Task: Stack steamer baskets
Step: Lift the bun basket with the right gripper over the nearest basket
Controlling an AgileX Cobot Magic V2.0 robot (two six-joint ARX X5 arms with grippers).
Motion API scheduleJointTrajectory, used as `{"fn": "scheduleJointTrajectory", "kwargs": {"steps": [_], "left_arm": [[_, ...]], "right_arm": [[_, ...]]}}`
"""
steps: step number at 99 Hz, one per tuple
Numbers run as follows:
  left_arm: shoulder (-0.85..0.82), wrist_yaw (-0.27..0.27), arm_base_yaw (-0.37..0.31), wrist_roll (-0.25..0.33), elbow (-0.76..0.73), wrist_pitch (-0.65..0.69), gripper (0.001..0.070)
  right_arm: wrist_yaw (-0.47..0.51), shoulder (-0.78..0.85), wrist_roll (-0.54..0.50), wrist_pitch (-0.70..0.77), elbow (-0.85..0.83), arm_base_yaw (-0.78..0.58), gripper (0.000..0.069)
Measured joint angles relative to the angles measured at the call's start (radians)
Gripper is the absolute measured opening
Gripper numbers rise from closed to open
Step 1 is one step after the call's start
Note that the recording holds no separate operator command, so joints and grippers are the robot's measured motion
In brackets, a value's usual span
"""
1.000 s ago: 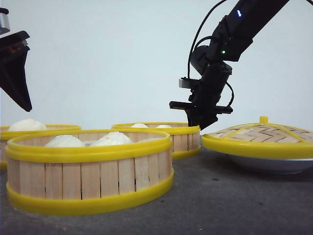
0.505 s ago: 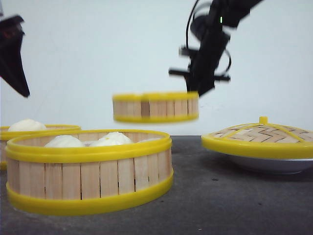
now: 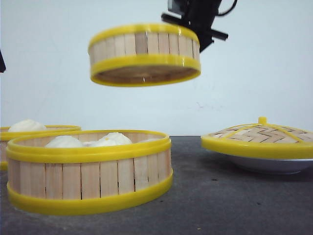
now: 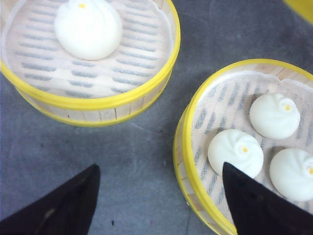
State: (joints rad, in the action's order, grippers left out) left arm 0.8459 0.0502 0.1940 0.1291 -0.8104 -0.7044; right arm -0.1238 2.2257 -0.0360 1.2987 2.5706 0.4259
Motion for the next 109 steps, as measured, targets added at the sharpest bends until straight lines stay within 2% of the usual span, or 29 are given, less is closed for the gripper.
{"fn": "scheduleJointTrajectory", "kwargs": {"steps": [40, 56, 71, 83, 95, 109], "left_arm": [[-0.015, 0.0, 0.0, -0.006, 0.0, -0.022, 0.0472], [-0.016, -0.002, 0.0, -0.015, 0.0, -0.045, 0.0472], [-0.017, -0.002, 0.0, -0.031, 0.0, -0.051, 0.0472], [-0.024, -0.002, 0.0, -0.034, 0.0, -0.051, 0.0472], [-0.029, -0.002, 0.0, -0.037, 0.0, -0.051, 0.0472], [-0.029, -0.002, 0.0, -0.037, 0.0, -0.051, 0.0472]], "right_arm": [[0.087, -0.07, 0.003, 0.051, -0.002, 0.171, 0.0025], [0.103, -0.161, 0.003, 0.052, -0.086, 0.202, 0.0025], [0.155, -0.309, 0.003, 0.052, -0.245, 0.219, 0.0025], [0.195, -0.439, 0.003, 0.036, -0.45, 0.232, 0.0025], [0.161, -0.578, 0.01, -0.122, -0.723, 0.237, 0.0025], [0.148, -0.7, 0.006, -0.304, -0.962, 0.237, 0.0025]]}}
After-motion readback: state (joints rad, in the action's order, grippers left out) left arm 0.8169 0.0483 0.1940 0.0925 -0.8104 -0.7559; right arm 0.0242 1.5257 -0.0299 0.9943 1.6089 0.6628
